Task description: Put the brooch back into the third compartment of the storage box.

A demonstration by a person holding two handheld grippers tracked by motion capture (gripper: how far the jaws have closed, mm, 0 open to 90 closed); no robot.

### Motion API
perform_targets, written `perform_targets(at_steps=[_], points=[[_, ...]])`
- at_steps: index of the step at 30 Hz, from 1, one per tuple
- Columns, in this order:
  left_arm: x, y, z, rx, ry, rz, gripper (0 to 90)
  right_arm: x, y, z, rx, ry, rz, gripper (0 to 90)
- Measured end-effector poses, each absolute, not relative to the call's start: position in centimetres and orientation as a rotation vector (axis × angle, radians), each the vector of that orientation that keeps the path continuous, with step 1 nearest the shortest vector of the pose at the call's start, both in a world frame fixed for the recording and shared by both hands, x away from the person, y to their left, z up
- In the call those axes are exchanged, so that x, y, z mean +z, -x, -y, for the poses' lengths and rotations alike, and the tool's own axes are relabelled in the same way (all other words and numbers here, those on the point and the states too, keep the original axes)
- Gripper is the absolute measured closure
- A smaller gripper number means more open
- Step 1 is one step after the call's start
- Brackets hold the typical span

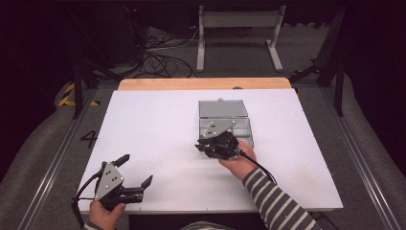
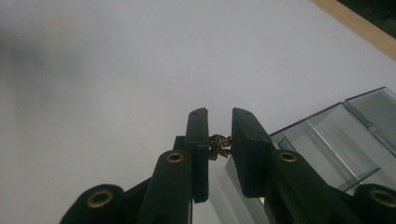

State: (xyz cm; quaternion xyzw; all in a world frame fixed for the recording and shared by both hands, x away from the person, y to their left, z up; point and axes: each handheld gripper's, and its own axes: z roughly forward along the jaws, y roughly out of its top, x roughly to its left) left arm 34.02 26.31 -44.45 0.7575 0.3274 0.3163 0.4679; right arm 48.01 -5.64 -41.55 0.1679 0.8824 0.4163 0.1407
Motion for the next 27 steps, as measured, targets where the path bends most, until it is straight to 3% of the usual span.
perform_targets(at_steps=[27], points=[[-44.4,-34.0,-26.3,0.776,-1.861,-0.803,5.2,-38.9,-51.5,10.4,1.109,-0.67,-2.465,77.3]])
